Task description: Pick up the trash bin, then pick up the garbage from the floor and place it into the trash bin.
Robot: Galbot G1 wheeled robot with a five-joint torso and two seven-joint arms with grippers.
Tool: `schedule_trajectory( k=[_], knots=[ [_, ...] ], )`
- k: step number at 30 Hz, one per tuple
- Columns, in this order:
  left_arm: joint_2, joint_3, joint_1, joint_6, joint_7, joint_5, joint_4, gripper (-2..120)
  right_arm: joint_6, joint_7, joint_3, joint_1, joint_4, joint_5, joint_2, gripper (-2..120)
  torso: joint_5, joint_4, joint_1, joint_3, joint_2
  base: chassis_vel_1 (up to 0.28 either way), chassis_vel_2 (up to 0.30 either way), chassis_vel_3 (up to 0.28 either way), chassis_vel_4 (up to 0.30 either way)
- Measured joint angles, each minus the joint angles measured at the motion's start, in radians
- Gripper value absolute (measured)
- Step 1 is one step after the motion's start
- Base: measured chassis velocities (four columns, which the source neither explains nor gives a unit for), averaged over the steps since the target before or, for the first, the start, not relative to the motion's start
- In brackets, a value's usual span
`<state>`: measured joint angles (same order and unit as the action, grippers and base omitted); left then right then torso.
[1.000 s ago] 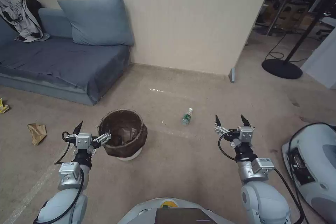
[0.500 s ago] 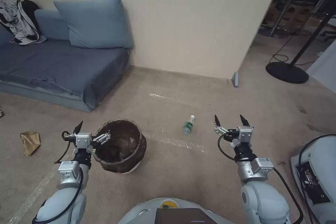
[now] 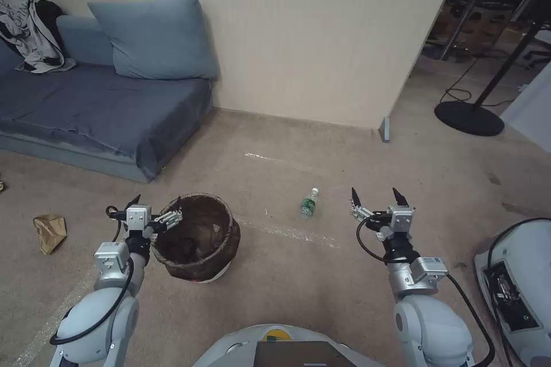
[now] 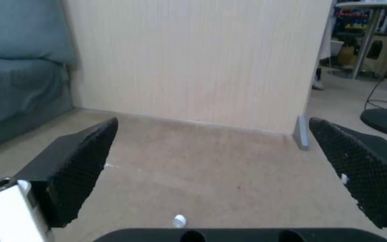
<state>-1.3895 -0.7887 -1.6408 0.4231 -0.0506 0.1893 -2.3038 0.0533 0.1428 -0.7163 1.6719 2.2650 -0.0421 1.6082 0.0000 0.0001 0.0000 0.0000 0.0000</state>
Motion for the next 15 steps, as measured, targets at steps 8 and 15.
schedule_trajectory(
  k=[8, 15],
  knots=[
    [0.079, 0.012, 0.094, 0.164, 0.006, 0.049, 0.061, 100, 0.002, -0.012, 0.006, -0.006, -0.018, -0.001, 0.0, 100, 0.0, -0.0001, 0.0, 0.0, 0.0, 0.0, 0.0, 0.0, 0.0],
    [0.131, 0.027, 0.13, 0.253, 0.019, 0.074, 0.114, 100, 0.0, -0.017, 0.004, -0.01, -0.037, -0.001, 0.0, 100, -0.0001, -0.0001, 0.0, 0.0, 0.0, 0.0, 0.0, 0.0, 0.0]
  ],
)
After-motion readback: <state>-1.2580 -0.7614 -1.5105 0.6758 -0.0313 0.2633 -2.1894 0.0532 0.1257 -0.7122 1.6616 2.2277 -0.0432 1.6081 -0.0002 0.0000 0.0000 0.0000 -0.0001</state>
